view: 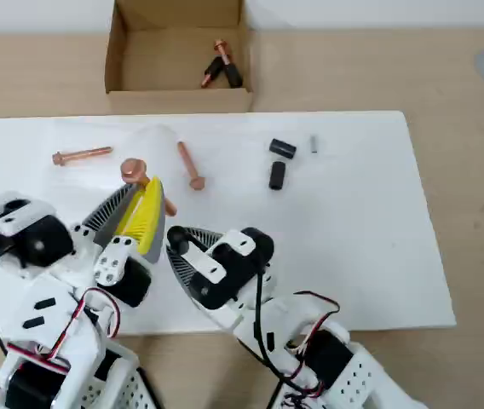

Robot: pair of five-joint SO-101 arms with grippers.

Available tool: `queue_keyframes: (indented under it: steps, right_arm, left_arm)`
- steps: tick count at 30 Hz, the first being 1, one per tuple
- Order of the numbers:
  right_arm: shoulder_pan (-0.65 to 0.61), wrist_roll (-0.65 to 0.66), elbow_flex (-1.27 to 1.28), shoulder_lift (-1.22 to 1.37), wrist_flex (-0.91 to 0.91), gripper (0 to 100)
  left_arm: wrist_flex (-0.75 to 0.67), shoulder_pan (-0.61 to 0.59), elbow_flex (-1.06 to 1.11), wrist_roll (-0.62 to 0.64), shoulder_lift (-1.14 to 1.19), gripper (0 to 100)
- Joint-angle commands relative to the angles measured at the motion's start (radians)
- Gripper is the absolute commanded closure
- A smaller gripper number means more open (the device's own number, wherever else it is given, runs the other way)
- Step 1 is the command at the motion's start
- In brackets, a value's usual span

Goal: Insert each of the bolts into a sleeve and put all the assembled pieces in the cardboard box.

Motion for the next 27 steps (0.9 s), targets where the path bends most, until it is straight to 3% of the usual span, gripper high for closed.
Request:
queue_keyframes:
  steps: [1,27]
  right_arm:
    - [-0.010,0.011,-0.007,-0.068,-0.031,98.9]
    - [-0.010,0.008,-0.002,-0.068,-0.034,98.9]
  left_arm:
    - [0.072,0.012,-0.014,-0.003,-0.007,99]
    - [0.077,0.064,0.049,-0.023,-0.007,99]
